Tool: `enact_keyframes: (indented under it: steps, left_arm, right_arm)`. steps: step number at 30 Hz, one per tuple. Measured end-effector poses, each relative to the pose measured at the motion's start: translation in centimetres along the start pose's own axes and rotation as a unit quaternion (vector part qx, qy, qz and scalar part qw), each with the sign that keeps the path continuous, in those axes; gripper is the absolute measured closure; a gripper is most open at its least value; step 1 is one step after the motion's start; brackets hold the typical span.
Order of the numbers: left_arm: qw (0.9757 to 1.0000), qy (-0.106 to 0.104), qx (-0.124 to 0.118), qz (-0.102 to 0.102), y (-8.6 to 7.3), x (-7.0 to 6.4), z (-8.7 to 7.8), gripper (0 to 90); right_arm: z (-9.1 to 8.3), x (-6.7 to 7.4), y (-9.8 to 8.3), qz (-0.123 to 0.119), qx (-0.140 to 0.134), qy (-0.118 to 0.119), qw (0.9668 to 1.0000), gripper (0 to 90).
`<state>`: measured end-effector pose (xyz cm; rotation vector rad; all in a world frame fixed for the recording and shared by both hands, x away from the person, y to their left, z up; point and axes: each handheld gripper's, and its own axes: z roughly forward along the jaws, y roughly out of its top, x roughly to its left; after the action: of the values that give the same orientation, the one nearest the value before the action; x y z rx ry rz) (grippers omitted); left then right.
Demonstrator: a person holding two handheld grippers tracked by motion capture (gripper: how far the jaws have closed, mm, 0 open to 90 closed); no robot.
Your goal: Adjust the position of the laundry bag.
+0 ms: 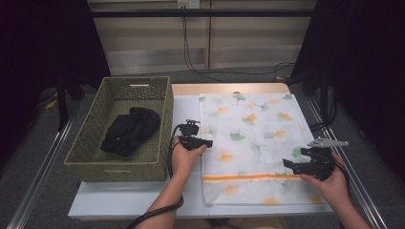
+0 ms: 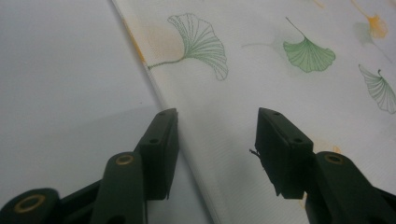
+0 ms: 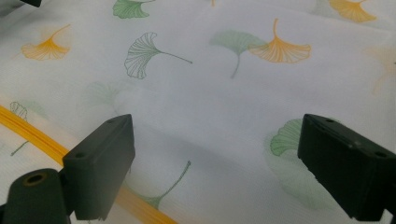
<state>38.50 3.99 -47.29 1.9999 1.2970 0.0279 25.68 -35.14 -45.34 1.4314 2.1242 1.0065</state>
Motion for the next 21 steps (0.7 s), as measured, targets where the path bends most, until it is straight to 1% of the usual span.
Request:
enact_keyframes:
  steps: [1,2,3,4,5,6,7,8,9,10,11,12,13,14,15,16,18,19,21]
  left_arm:
    - [1.0000,-0.001,0.002,-0.004,0.04,0.03,0.01,51.7]
    - [0.9999,0.000,-0.001,-0.017,0.09,0.06,0.03,53.3]
    - [0.9999,0.000,0.003,-0.014,0.12,0.25,-0.04,55.0]
    - [0.9998,0.007,0.003,-0.017,0.12,0.24,0.00,60.6]
    - [0.9998,0.007,0.003,-0.017,0.12,0.24,0.00,62.2]
    - [0.9996,0.009,0.001,-0.026,0.14,0.26,0.05,64.0]
    - [0.9996,0.009,0.001,-0.026,0.14,0.26,0.05,66.7]
    - [0.9995,0.016,0.004,-0.027,0.18,0.29,0.02,66.7]
    - [0.9994,0.019,0.003,-0.029,0.21,0.33,0.03,69.2]
    - [0.9993,0.024,0.006,-0.029,0.27,0.36,0.03,71.9]
    - [0.9992,0.026,0.011,-0.027,0.31,0.36,0.00,74.5]
    - [0.9992,0.028,0.009,-0.028,0.34,0.39,0.04,76.3]
    - [0.9991,0.029,0.011,-0.027,0.35,0.38,0.04,76.3]
    - [0.9991,0.031,0.011,-0.025,0.35,0.42,0.05,78.2]
    - [0.9989,0.033,0.009,-0.031,0.39,0.40,0.09,81.2]
    - [0.9989,0.035,0.014,-0.028,0.44,0.45,0.07,81.2]
    - [0.9987,0.041,0.019,-0.024,0.56,0.47,0.06,84.7]
    - [0.9985,0.041,0.018,-0.031,0.60,0.42,0.10,88.8]
    - [0.9983,0.043,0.021,-0.033,0.76,0.23,0.14,89.8]
  right_arm:
    - [0.00,-0.03,-0.02,-0.001,-0.001,-0.001,1.0000,10.9]
    - [-0.03,-0.07,-0.06,-0.001,0.001,0.000,1.0000,11.0]
    - [-0.05,-0.11,-0.12,0.001,0.002,-0.006,1.0000,10.9]
    - [-0.01,-0.14,-0.16,0.004,0.002,-0.006,1.0000,10.9]
    - [-0.01,-0.14,-0.16,0.004,0.002,-0.006,1.0000,10.9]
    - [0.03,-0.09,-0.16,0.002,0.002,-0.006,1.0000,10.9]
    - [0.02,-0.07,-0.15,0.001,0.001,-0.005,1.0000,10.9]
    - [0.02,-0.07,-0.15,0.001,0.001,-0.005,1.0000,10.9]
    - [0.01,0.00,-0.15,0.003,0.002,-0.002,1.0000,10.9]
    - [0.01,-0.01,-0.13,-0.001,0.001,-0.001,1.0000,10.9]
    - [-0.01,0.06,-0.12,0.000,0.000,-0.001,1.0000,10.9]
    - [-0.03,0.06,-0.09,-0.001,0.000,-0.004,1.0000,10.9]
    - [-0.03,0.06,-0.09,-0.001,0.000,-0.004,1.0000,10.9]
    - [-0.05,0.11,-0.08,0.003,0.002,-0.003,1.0000,10.9]
    - [0.01,0.07,-0.08,0.003,0.003,-0.001,1.0000,10.9]
    - [0.01,0.07,-0.08,0.003,0.003,-0.001,1.0000,10.9]
    - [0.08,0.03,-0.07,-0.001,0.000,-0.004,1.0000,10.9]
    - [0.05,0.00,-0.01,-0.001,-0.001,0.001,1.0000,10.9]
    - [0.04,0.00,0.03,0.000,-0.002,0.000,1.0000,10.9]
